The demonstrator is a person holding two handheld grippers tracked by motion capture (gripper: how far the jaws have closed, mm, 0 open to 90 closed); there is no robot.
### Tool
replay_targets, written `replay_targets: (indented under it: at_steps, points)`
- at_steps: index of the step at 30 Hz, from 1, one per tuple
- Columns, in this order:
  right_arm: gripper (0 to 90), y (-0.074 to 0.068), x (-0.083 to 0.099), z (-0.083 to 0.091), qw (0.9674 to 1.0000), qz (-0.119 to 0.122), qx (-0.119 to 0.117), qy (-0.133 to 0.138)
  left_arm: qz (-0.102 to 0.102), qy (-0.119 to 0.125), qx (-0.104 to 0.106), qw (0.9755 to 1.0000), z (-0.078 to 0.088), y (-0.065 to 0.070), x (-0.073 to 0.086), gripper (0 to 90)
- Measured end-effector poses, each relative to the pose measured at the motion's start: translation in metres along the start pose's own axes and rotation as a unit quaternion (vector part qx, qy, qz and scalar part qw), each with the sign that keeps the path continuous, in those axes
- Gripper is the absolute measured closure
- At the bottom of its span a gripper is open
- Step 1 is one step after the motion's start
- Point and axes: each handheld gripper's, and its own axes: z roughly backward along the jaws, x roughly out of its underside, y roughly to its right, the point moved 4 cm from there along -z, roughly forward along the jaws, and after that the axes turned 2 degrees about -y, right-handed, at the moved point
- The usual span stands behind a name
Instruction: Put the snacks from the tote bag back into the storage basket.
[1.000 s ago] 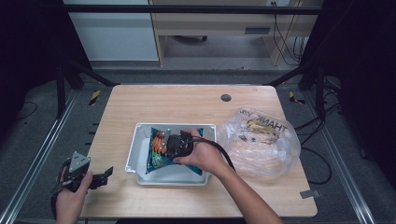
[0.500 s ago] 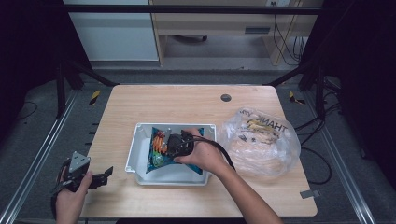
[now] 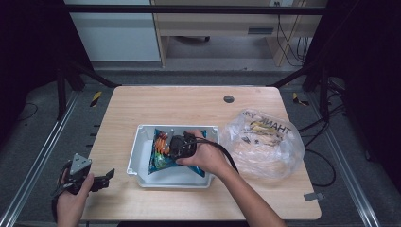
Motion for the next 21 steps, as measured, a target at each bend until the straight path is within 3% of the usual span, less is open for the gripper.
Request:
replay_targets:
  at_steps: [11, 21]
  points:
    - [33.4, -0.0012, -0.0021, -0.0030, 1.0000, 0.006, 0.003, -0.001, -0.001, 0.000, 0.001, 1.0000, 0.0001, 0.0002, 0.0000, 4.8]
    - [29.0, -0.0014, -0.0026, -0.0048, 0.9999, -0.003, 0.012, 0.002, 0.000, 0.000, 0.001, 1.0000, 0.0001, 0.0001, 0.0001, 4.8]
